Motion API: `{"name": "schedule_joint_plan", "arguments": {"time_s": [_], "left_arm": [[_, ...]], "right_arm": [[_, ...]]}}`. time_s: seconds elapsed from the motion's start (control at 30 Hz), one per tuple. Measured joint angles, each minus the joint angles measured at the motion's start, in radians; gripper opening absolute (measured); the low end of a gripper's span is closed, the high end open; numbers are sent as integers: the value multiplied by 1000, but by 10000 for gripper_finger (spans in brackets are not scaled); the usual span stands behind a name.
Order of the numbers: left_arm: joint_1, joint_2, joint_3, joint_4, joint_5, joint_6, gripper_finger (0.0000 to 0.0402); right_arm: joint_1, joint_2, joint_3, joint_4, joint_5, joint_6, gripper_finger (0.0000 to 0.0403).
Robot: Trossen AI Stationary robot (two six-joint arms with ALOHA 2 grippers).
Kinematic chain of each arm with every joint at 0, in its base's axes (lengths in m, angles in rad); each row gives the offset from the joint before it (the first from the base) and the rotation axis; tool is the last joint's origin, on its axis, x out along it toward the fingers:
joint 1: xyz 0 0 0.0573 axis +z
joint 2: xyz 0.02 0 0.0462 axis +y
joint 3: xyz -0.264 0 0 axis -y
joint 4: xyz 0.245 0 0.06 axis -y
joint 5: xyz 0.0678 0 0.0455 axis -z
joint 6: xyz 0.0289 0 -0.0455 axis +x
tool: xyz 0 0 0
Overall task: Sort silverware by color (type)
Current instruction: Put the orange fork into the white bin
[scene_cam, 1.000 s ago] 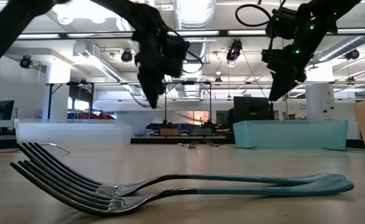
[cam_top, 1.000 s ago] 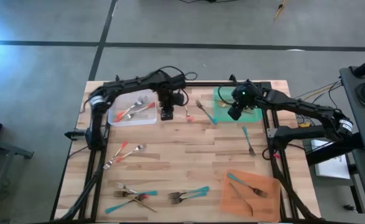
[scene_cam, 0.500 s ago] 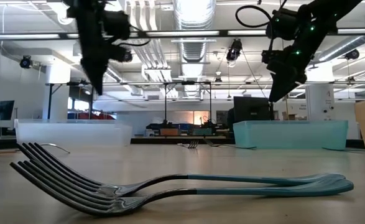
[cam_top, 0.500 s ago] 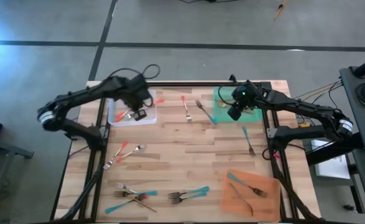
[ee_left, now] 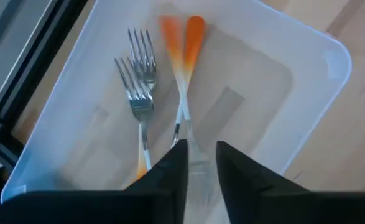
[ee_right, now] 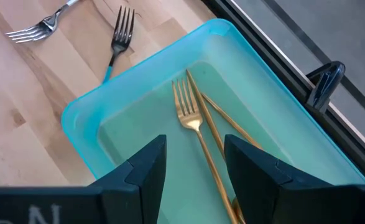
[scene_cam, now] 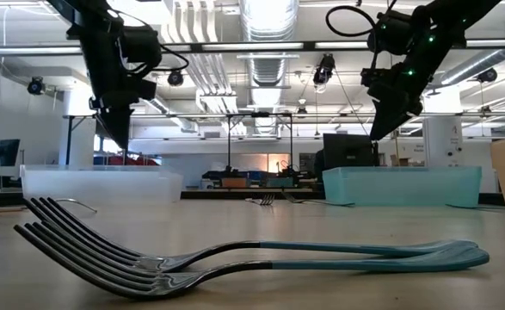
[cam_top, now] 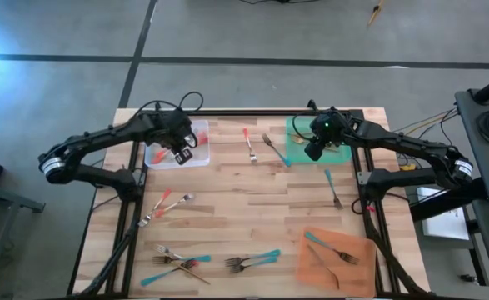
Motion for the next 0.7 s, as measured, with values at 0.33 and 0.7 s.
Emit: {"name": "schedule_joint_plan", "arguments": {"time_s": [0.33, 0.7], "left_arm": [[-92, -18, 1, -162, 607, -231, 111], [-654, -35, -92, -151, 212, -650, 108]], "right_arm": [[0, 0, 0, 0, 0, 0, 153], [0, 0, 0, 0, 0, 0, 153]]}}
